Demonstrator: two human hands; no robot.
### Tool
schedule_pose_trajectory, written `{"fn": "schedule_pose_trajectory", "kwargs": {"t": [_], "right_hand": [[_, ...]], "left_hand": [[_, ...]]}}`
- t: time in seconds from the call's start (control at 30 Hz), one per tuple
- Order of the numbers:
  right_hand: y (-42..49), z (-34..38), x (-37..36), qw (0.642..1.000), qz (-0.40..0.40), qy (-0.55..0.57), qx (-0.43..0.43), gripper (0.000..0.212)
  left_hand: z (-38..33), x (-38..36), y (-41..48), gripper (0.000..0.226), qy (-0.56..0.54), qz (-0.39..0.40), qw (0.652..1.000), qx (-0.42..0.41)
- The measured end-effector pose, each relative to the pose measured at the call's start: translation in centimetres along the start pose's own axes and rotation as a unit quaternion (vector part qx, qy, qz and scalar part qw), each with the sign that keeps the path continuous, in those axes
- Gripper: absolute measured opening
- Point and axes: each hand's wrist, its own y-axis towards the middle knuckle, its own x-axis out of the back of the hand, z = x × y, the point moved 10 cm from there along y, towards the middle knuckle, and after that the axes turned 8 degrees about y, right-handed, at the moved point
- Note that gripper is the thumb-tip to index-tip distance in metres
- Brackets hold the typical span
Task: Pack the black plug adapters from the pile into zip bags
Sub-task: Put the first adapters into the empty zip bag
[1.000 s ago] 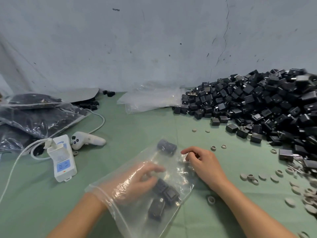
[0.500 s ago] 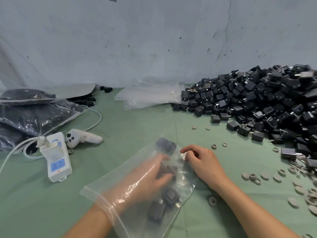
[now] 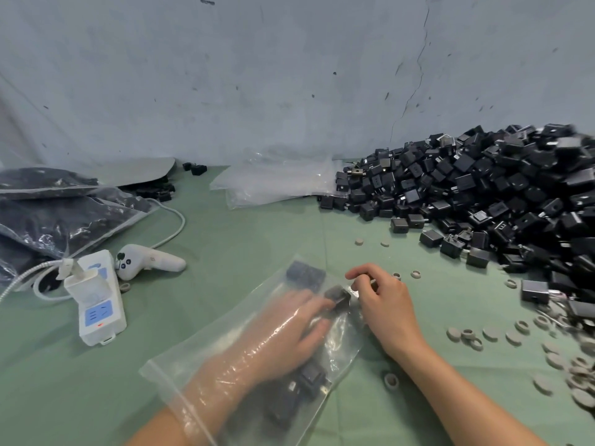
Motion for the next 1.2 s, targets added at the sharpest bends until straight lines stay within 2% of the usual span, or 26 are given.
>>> {"fn": "schedule_pose_trajectory", "kwargs": {"t": [0.17,0.3,0.5,0.73,0.83,1.0,1.07,1.1,1.13,1.2], "right_hand": [[0.0,-0.3,0.2,1.000,-0.009,0.017,-0.008,0.030],[-0.1,-0.2,0.2,1.000,-0.005,0.019,-0.010,0.030],[-0.1,-0.2,-0.2,1.000,0.007,0.015,-0.006,0.030],[-0.2,-0.2,-1.5,0.997,0.063,-0.053,-0.010,0.029],[-0.3,0.1,-1.7,0.995,0.067,-0.069,-0.004,0.030],[-0.5,0.2,-1.7,0.994,0.075,-0.080,0.005,0.031],[-0.5,0.2,-1.7,0.994,0.076,-0.078,0.004,0.031],[-0.5,0.2,-1.7,0.994,0.075,-0.078,0.006,0.031],[-0.5,0.2,-1.7,0.994,0.074,-0.077,0.008,0.031],[-0.4,0.3,-1.7,0.995,0.070,-0.077,0.009,0.032]], "left_hand": [[-0.2,0.5,-0.2,0.028,-0.039,-0.002,0.999,-0.006],[0.0,-1.1,0.5,0.033,-0.044,0.023,0.999,0.009],[0.2,-1.6,1.5,0.042,0.051,0.004,0.999,0.004],[0.5,-1.8,1.0,0.054,0.047,0.031,0.998,0.007],[0.3,-1.3,0.6,0.050,0.055,0.041,0.998,0.001],[0.4,1.5,-0.6,0.032,-0.019,0.010,1.000,-0.004],[0.7,2.5,-1.8,0.022,-0.098,-0.026,0.995,0.022],[0.8,2.9,-2.5,0.021,-0.162,-0.057,0.984,0.043],[1.3,3.2,-3.2,0.029,-0.211,-0.087,0.971,0.071],[1.6,2.7,-4.2,0.033,-0.305,-0.077,0.944,0.096]]}}
